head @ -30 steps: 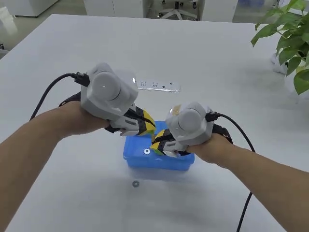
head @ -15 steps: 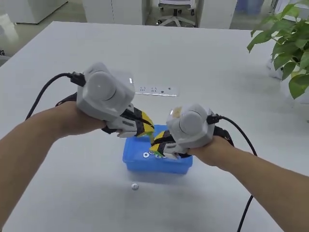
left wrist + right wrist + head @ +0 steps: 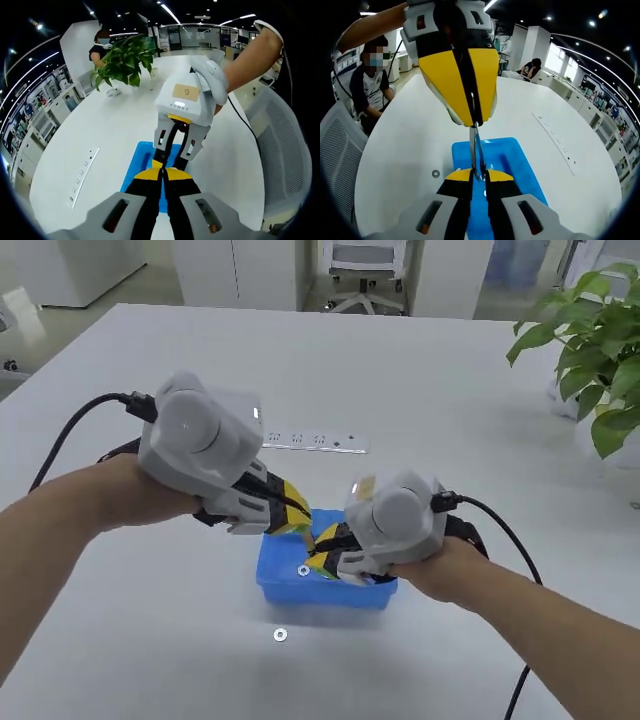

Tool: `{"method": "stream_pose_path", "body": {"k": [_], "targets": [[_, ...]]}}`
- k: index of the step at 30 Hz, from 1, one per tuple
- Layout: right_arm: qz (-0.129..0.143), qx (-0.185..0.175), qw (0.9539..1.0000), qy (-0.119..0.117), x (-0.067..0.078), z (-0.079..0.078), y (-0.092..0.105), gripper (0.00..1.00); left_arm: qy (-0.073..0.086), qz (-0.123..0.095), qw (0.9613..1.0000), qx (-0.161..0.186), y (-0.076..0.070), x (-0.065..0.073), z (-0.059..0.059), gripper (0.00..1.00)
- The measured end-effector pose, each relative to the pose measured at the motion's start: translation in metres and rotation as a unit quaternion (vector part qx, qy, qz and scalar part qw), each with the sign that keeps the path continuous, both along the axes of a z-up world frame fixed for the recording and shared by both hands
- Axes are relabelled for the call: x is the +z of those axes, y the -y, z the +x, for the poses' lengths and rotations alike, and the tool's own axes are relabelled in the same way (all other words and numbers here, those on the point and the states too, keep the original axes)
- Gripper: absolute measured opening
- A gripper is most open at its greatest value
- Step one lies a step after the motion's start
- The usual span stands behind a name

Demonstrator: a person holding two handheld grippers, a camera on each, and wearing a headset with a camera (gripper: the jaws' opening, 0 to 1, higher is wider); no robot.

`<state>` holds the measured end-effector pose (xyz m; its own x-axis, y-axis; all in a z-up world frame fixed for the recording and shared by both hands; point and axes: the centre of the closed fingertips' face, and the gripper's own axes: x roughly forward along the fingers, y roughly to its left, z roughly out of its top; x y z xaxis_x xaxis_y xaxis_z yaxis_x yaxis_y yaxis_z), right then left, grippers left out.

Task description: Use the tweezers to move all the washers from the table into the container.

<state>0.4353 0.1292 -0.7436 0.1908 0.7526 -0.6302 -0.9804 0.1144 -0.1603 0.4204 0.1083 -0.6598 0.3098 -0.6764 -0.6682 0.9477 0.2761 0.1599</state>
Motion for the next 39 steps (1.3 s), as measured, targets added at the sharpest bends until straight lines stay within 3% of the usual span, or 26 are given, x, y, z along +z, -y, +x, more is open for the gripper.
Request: {"method": "stream_pose_path", "body": {"k": [17, 26, 39], "targets": [[0.014, 0.006, 0.9998, 0.009, 0.01, -0.027, -0.006, 0.11, -0.004, 0.01, 0.9998, -0.018, -0.006, 0.008, -0.028, 0.05], [0.009, 0.019, 0.9998, 0.004, 0.002, -0.042, -0.01, 0.11, -0.016, 0.016, 0.9994, -0.024, -0.009, 0.0, -0.043, 0.05], [0.005, 0.028, 0.9995, -0.016, -0.016, -0.054, -0.014, 0.11, -0.037, 0.02, 0.9987, -0.027, -0.012, -0.018, -0.051, 0.05]]}}
